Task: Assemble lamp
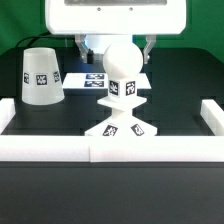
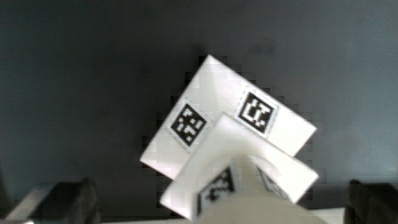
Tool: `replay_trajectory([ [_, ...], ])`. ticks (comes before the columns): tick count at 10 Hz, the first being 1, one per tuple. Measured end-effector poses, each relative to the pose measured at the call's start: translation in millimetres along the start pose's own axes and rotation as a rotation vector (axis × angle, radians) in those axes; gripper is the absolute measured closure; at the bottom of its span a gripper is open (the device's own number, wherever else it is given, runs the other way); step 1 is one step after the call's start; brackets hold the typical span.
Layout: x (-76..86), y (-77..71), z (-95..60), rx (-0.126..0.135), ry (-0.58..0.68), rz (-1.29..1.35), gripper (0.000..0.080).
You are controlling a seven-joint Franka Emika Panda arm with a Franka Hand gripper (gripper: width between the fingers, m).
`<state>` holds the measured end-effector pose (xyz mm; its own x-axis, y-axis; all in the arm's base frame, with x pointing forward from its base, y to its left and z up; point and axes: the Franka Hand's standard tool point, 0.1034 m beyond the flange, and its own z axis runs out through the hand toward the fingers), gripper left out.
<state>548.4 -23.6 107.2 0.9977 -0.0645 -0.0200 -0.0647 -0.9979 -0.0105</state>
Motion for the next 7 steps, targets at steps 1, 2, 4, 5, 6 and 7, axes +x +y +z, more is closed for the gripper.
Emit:
replay_trajectory([
  [1, -6.1, 6.2, 1.7, -0.003, -0.003, -0.010, 0.0100],
  [2, -9.7, 12.5, 1.3, -0.005, -0.006, -0.023, 0.0100],
  [4, -15.7, 24.2, -0.2, -0.009, -0.009, -0.033, 0.0100],
  [5, -15.5, 22.9, 0.8, -0.009, -0.011, -0.036, 0.0100],
  [6, -15.7, 22.2, 1.2, -0.009, -0.011, -0.037, 0.0100],
  [7, -15.8, 22.2, 1.2, -0.009, -0.012, -0.037, 0.0100],
])
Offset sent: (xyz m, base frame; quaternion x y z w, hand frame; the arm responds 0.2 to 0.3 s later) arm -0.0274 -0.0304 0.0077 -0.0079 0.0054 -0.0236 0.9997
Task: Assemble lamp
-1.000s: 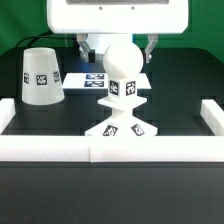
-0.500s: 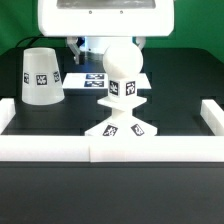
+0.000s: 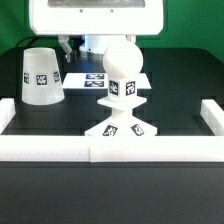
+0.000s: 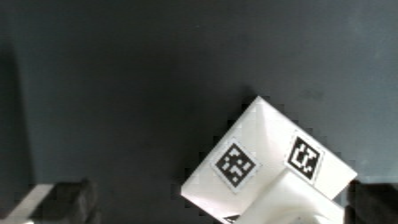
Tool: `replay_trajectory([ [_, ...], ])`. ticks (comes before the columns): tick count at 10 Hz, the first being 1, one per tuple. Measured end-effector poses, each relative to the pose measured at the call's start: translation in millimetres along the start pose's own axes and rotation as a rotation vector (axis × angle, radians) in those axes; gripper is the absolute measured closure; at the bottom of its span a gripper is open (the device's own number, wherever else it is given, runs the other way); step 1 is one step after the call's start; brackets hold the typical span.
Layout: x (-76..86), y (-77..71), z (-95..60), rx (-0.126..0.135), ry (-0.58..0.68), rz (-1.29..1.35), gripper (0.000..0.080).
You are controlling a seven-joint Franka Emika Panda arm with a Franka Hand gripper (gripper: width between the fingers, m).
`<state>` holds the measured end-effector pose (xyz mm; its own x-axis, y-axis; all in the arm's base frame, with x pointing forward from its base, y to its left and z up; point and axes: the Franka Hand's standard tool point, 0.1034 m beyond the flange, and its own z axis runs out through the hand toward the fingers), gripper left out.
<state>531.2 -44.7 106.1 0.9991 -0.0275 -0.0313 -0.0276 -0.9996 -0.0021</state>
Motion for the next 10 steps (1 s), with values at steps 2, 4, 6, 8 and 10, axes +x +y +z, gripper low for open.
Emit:
replay_trajectory([
  [2, -0.1, 0.0, 0.2, 0.000, 0.000, 0.000, 0.0100],
  [4, -9.3, 5.9, 0.3, 0.000, -0.007, -0.017, 0.0100],
  [6, -27.9, 13.7, 2.5, 0.002, -0.025, -0.014, 0.0100],
  [8, -27.9, 12.6, 3.3, 0.002, -0.026, -0.017, 0.0100],
  [10, -34.9, 12.2, 5.6, 0.003, -0.032, -0.016, 0.0100],
])
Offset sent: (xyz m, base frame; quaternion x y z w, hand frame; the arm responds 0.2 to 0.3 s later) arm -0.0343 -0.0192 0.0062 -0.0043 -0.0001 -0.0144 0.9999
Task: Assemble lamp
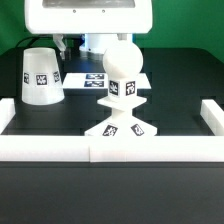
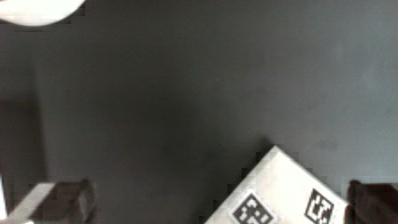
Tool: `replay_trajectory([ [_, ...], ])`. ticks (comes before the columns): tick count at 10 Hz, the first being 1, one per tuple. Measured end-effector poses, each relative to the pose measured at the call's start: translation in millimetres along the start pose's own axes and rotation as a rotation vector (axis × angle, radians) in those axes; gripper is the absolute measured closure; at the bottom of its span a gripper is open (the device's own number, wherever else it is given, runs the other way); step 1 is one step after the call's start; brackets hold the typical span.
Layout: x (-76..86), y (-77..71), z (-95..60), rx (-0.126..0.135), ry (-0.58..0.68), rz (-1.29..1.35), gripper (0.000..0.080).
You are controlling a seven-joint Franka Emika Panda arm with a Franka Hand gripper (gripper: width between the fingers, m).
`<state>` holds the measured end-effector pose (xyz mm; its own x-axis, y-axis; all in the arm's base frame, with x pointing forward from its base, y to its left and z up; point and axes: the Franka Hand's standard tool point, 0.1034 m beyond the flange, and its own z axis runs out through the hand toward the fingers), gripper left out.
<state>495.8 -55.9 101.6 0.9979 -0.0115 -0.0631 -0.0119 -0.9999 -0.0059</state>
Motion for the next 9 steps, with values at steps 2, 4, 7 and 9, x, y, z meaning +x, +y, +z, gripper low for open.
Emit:
replay_trajectory([
  [2, -14.9, -0.8, 3.3, 0.004, -0.012, 0.002, 0.0100],
  [4, -40.9, 6.3, 4.3, 0.008, -0.019, 0.019, 0.0100],
  [7, -61.9, 31.4, -3.0, -0.003, 0.018, -0.034, 0.0100],
  [9, -61.2, 33.4, -2.8, -0.008, 0.034, -0.049, 0.0100],
])
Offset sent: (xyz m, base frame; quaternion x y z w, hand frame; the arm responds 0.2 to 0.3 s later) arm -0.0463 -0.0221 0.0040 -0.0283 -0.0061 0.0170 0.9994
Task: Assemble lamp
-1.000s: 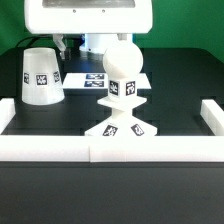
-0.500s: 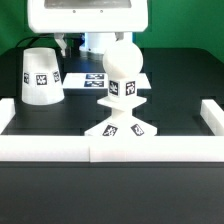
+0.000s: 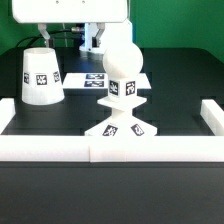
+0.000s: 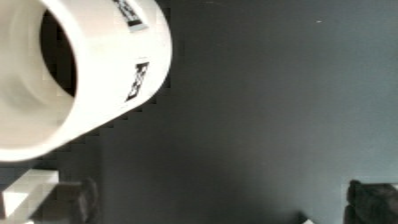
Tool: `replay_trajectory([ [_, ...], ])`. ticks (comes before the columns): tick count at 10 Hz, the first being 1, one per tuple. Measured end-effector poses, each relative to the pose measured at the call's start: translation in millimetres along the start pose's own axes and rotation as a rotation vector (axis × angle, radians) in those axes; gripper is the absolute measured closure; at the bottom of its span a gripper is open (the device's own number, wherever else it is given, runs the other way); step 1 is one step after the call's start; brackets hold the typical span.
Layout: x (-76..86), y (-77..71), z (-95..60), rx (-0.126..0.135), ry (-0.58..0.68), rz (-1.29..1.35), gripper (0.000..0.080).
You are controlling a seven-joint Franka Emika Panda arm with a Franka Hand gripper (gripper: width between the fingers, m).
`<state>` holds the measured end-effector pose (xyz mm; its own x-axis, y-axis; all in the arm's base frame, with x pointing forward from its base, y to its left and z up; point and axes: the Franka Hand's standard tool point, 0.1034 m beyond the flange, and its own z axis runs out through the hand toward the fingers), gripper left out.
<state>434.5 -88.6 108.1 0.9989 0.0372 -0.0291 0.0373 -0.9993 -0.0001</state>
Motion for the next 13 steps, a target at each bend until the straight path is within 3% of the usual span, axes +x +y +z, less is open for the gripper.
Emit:
replay_trajectory([
  [4, -1.0, 0.9, 1.2, -0.001, -0.001, -0.017, 0.0100],
  [7, -21.9, 28.1, 1.1, 0.000, 0.007, -0.078, 0.0100],
  [9, -26.8, 40.1, 1.1, -0.002, 0.007, -0.091, 0.0100],
  [13, -28.8, 37.4, 10.1, -0.001, -0.005, -0.089, 0.0100],
])
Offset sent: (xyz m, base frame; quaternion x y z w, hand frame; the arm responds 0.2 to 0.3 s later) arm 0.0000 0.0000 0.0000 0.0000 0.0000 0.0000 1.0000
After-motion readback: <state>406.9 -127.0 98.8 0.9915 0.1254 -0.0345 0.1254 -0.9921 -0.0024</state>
